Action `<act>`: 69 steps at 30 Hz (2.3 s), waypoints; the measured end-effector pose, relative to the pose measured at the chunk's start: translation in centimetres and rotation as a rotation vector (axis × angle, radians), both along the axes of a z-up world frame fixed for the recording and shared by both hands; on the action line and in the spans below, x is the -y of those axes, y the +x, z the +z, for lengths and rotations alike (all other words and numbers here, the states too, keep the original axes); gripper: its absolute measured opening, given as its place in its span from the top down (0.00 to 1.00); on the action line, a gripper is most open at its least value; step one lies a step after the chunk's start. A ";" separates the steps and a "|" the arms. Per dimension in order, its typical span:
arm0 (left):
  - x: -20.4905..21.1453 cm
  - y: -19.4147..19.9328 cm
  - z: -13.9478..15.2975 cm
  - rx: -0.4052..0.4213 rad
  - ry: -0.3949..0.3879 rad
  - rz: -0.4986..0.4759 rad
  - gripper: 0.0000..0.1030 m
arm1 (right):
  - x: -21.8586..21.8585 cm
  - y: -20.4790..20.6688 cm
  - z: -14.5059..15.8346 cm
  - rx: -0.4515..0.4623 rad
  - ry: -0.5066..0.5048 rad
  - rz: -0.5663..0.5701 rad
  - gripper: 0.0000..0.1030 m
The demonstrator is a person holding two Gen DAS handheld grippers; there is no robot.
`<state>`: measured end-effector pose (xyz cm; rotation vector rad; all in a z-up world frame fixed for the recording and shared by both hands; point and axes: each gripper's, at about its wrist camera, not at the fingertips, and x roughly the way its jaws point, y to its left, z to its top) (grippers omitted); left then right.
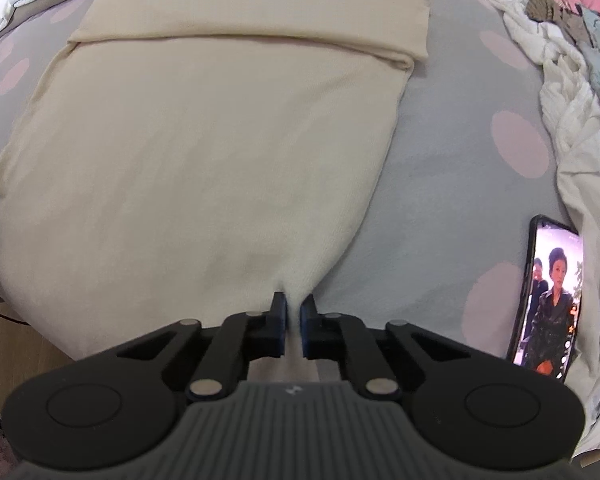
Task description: Fold clothes
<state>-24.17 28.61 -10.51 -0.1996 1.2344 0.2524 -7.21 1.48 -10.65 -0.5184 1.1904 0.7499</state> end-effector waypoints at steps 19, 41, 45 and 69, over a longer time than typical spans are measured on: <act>-3.7 4.8 -0.2 0.111 0.199 0.059 0.97 | -5.0 6.3 0.1 0.233 0.061 -0.116 0.92; 7.0 2.1 1.3 0.258 0.448 -0.438 0.58 | -5.1 -4.9 1.2 0.540 0.070 0.379 0.61; 9.7 1.2 -1.0 0.182 0.503 -0.609 0.57 | -4.8 -7.8 0.0 0.571 0.032 0.558 0.61; 11.4 -1.9 -10.8 -0.125 0.934 -0.932 0.53 | -0.8 -11.1 -7.6 0.894 -0.412 0.960 0.58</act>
